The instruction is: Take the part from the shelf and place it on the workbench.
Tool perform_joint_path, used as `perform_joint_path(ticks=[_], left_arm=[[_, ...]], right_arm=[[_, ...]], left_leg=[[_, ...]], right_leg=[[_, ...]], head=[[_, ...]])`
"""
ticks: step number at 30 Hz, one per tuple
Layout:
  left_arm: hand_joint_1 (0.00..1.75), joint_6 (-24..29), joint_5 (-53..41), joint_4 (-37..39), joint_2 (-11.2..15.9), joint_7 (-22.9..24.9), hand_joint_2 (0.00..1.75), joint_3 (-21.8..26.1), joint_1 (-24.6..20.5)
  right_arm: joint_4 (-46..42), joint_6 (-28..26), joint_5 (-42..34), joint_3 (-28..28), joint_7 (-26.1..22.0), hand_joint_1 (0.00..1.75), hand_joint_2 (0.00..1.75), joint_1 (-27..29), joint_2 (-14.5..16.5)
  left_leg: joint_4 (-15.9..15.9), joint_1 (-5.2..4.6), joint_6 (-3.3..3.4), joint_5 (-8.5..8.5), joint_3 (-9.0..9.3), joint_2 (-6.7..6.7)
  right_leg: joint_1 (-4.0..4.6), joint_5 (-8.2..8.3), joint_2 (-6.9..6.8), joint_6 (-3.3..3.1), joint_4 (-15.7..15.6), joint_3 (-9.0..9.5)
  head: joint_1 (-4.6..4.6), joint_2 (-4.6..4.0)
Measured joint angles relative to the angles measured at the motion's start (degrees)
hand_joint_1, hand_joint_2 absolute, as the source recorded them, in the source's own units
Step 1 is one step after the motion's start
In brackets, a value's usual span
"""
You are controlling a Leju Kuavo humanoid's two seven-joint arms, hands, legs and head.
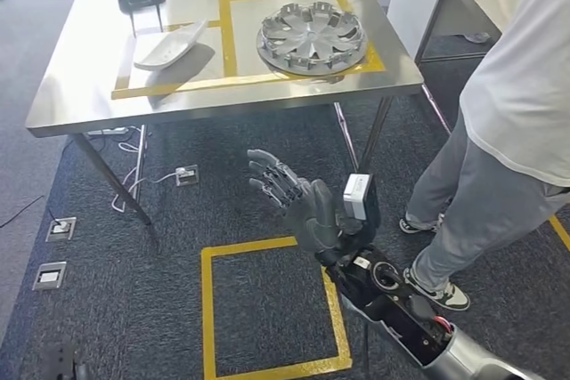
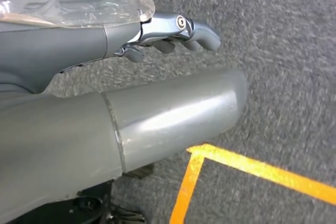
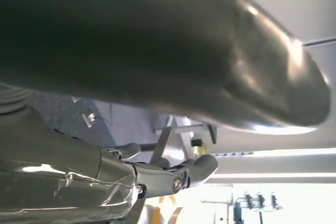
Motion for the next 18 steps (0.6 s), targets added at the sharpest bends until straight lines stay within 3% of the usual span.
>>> perform_joint_path(ticks=[3, 5, 6, 8, 9, 10, 11, 12, 14, 16, 18], left_arm=[[0.0, 0.1, 0.11, -0.01, 0.06, -0.08, 0.0, 0.0, 0.03], [0.0, 0.1, 0.17, -0.01, 0.03, -0.08, 0.0, 0.0, -0.04], [0.0, 0.1, 0.19, -0.01, 0.02, -0.08, 0.0, 0.0, -0.08], [0.0, 0.11, 0.26, -0.01, 0.01, -0.08, 0.0, 0.0, -0.04], [0.0, 0.12, 0.29, -0.01, 0.0, -0.08, 0.0, 0.0, 0.05], [0.0, 0.12, 0.32, -0.01, -0.02, -0.08, 0.0, 0.0, 0.14], [0.0, 0.13, 0.33, -0.01, -0.03, -0.08, 0.0, 0.0, 0.2], [0.0, 0.15, 0.35, -0.01, -0.04, -0.08, 0.0, 0.0, 0.22], [0.0, 0.21, 0.46, -0.01, 0.08, -0.08, 0.0, 0.0, 0.17], [0.0, 0.3, 0.69, -0.01, 0.22, -0.15, 0.0, 0.0, 0.1], [0.0, 0.38, 0.91, -0.01, 0.18, -0.27, 0.0, 0.0, 0.07]], right_arm=[[-0.1, -0.04, -0.02, -0.02, 0.03, 0.0, 0.0, 0.05, 0.0], [-0.12, -0.05, -0.02, -0.04, 0.01, 0.0, 0.0, -0.19, 0.0], [-0.12, -0.05, -0.01, -0.04, 0.01, 0.0, 0.0, -0.38, 0.0], [-0.08, -0.07, 0.02, -0.03, 0.01, 0.0, 0.0, -0.7, 0.0], [-0.02, -0.1, 0.03, -0.03, 0.01, 0.0, 0.0, -0.78, 0.0], [0.04, -0.13, 0.04, -0.02, 0.01, 0.0, 0.0, -0.81, 0.0], [0.11, -0.17, 0.05, -0.03, 0.01, 0.0, 0.0, -0.85, 0.0], [0.16, -0.2, 0.05, -0.02, 0.01, 0.0, 0.0, -0.93, 0.0], [0.22, -0.23, 0.05, -0.02, -0.03, 0.0, 0.0, -1.23, 0.0], [0.27, -0.23, 0.04, -0.01, -0.11, 0.0, 0.0, -1.48, 0.0], [0.29, -0.23, 0.04, 0.01, -0.17, 0.0, 0.0, -1.57, 0.0]], left_leg=[[0.91, -0.09, -0.87, -0.39, -0.68, 0.31], [3.53, 0.08, -1.21, -1.92, -1.84, 0.31], [6.62, 0.04, -1.29, -3.35, -3.42, 0.17], [15.0, -0.11, -1.16, -6.36, -8.22, -0.1], [18.21, -0.19, -0.98, -6.99, -10.37, -0.2], [19.48, -0.3, -0.67, -6.55, -11.65, -0.28], [18.38, -0.48, -0.2, -4.99, -11.77, -0.38], [15.16, -0.77, 0.42, -2.65, -10.75, -0.62], [6.86, -1.45, 1.75, 1.49, -7.46, -1.62], [2.73, -1.93, 2.18, 2.76, -5.75, -2.04], [2.2, -1.97, 2.1, 2.87, -5.54, -1.58]], right_leg=[[0.16, -0.86, 0.74, -1.65, 0.27, -0.29], [0.22, -0.98, 1.26, -2.41, 0.35, -0.26], [0.28, -1.02, 1.44, -2.76, 0.33, -0.16], [0.61, -1.13, 1.82, -3.22, 0.32, -0.11], [0.85, -1.19, 2.05, -3.41, 0.32, -0.07], [1.11, -1.24, 2.32, -3.55, 0.32, 0.01], [1.37, -1.29, 2.62, -3.65, 0.32, 0.13], [1.57, -1.32, 2.93, -3.72, 0.3, 0.27], [1.87, -1.38, 3.53, -3.75, 0.28, 0.4], [1.94, -1.39, 4.01, -3.59, 0.26, 0.29], [1.94, -1.4, 4.26, -3.13, 0.15, 0.18]], head=[[-0.58, 0.01], [-1.02, 0.01], [-1.22, 0.01], [-1.48, 0.01], [-1.55, 0.01], [-1.56, 0.01], [-1.56, 0.01], [-1.56, 0.01], [-1.54, 0.01], [-1.54, 0.01], [-1.56, 0.01]])
